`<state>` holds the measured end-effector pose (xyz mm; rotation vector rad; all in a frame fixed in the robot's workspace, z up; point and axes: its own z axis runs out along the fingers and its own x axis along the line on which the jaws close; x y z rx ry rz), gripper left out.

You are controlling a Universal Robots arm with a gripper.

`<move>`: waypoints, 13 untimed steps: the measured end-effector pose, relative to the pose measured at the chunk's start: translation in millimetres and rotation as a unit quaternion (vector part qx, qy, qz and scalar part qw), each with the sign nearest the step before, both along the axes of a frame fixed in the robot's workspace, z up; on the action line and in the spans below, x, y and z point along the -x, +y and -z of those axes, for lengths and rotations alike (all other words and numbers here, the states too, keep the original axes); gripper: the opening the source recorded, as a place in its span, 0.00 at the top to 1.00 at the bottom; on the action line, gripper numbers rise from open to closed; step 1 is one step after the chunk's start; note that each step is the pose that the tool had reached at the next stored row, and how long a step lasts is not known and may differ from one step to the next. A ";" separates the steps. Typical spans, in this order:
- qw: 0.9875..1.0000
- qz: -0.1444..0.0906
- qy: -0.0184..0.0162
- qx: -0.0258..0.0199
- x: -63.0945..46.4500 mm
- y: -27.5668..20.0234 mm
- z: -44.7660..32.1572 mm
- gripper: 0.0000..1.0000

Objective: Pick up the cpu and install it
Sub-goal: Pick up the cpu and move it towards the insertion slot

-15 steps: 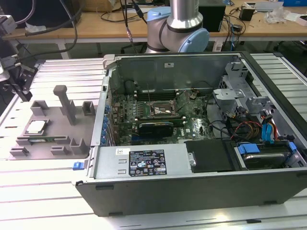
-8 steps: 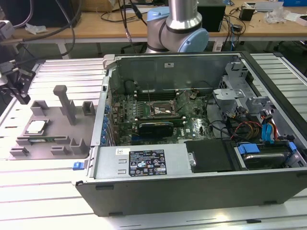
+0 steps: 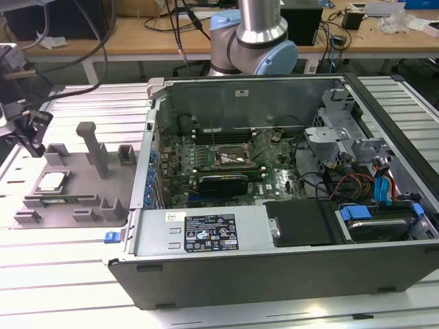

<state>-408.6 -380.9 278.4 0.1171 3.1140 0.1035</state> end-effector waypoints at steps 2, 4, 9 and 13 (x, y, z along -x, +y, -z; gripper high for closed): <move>1.000 0.000 0.000 0.000 0.5 0.0 6.3 0.89; 1.000 0.000 0.000 0.000 0.9 0.0 10.2 0.89; 1.000 0.000 0.000 0.000 3.1 0.0 19.8 0.89; 1.000 0.000 0.000 0.000 6.4 0.0 27.9 0.89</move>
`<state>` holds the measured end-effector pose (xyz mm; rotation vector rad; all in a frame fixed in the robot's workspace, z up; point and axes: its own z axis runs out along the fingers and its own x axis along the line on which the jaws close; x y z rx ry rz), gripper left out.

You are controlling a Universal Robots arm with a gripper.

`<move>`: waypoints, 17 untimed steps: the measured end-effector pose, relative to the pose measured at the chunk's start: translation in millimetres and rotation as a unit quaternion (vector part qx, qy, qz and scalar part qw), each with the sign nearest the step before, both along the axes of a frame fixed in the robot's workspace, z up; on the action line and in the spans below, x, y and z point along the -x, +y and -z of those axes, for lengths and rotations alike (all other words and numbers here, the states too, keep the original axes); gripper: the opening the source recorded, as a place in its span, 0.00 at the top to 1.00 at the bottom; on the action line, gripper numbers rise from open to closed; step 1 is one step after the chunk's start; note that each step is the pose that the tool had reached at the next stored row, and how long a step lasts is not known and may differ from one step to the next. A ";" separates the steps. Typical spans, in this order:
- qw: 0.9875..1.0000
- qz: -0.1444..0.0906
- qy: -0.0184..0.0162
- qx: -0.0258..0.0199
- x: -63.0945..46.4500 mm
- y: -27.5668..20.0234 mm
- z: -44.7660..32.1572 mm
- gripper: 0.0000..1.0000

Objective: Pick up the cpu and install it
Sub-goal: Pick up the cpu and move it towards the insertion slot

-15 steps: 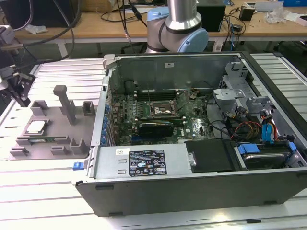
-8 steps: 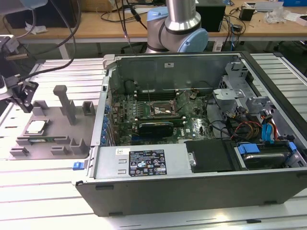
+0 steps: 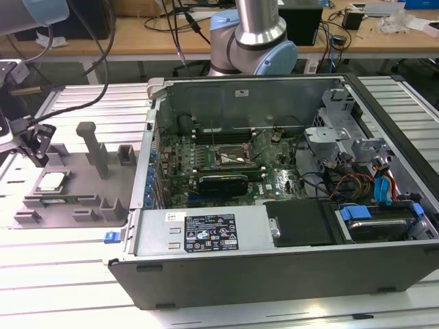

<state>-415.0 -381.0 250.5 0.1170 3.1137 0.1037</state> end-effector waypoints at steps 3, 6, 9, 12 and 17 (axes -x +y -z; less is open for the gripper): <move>1.000 0.000 0.000 0.000 1.8 0.0 5.1 0.89; 1.000 0.000 0.000 0.000 4.0 0.0 11.8 0.89; 1.000 0.000 0.000 0.000 4.5 0.0 19.2 0.89; 1.000 0.000 0.000 0.000 5.1 0.0 26.7 0.89; 1.000 -0.008 0.000 0.000 6.9 0.2 37.6 0.89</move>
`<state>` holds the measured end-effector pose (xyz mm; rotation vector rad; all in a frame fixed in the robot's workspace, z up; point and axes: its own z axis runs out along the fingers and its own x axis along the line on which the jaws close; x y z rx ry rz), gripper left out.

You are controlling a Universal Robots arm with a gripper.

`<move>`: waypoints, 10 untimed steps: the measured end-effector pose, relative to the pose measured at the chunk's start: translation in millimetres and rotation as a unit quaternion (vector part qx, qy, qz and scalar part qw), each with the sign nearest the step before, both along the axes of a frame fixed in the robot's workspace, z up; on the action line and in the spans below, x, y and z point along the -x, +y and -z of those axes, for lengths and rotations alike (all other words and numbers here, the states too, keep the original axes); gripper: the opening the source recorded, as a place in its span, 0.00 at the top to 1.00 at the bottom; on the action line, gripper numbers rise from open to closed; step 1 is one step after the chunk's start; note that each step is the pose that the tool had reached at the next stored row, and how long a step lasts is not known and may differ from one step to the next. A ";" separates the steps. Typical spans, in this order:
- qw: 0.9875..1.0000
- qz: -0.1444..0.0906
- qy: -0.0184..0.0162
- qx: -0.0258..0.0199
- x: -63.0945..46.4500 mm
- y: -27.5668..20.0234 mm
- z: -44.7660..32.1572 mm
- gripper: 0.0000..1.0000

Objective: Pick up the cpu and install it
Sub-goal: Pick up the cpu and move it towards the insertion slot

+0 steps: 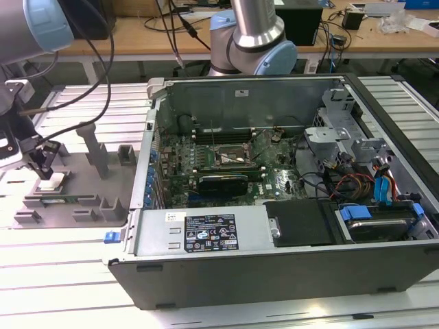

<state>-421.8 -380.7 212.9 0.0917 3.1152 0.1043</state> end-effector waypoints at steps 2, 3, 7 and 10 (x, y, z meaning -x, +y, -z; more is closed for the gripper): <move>1.000 -0.001 0.000 0.000 0.0 0.1 2.1 0.89; 1.000 -0.001 0.000 0.000 0.1 0.1 2.2 0.89; 1.000 -0.001 0.000 0.000 0.1 0.2 2.3 0.89; 1.000 -0.001 0.000 -0.001 0.0 0.2 2.4 0.89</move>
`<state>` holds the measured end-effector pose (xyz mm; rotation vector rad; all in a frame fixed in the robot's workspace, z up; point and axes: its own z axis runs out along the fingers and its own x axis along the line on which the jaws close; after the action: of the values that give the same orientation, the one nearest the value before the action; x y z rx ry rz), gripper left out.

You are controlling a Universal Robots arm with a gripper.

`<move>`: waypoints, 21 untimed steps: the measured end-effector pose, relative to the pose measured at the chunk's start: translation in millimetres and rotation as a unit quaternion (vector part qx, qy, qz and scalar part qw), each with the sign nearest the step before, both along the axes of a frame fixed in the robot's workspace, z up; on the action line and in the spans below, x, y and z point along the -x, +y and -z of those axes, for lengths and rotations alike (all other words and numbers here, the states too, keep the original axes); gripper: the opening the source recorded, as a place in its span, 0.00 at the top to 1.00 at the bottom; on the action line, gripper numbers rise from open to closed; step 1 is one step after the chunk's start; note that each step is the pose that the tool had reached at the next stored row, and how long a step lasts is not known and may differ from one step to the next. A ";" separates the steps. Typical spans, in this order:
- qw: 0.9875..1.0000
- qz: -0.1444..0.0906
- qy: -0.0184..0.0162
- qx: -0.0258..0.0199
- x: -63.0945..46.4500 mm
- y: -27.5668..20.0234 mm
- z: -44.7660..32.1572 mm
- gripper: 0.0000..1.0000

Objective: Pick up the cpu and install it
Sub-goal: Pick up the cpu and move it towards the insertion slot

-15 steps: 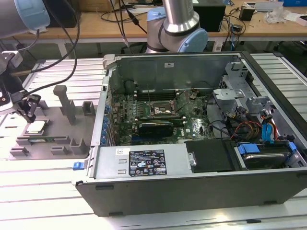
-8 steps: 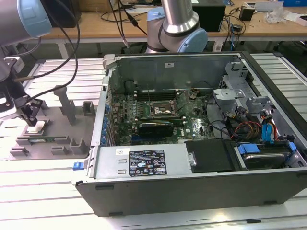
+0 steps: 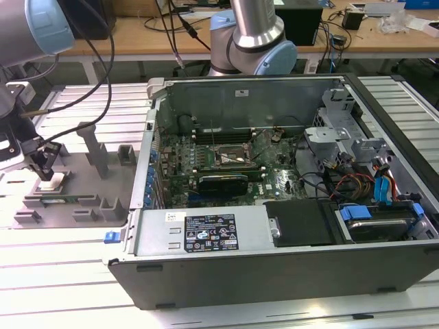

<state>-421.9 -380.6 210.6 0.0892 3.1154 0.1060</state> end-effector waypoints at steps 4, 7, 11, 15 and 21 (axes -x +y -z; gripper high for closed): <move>1.000 0.000 0.000 0.000 0.0 0.0 0.0 0.70; 1.000 0.000 0.000 -0.001 0.0 0.0 0.0 0.52; 1.000 0.000 0.000 -0.001 0.0 0.0 0.0 0.40; 1.000 -0.001 0.000 -0.001 0.0 0.0 3.3 0.40; 1.000 -0.009 0.000 -0.001 0.0 2.7 10.7 0.40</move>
<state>-421.9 -377.9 199.9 0.0613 3.1168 0.1089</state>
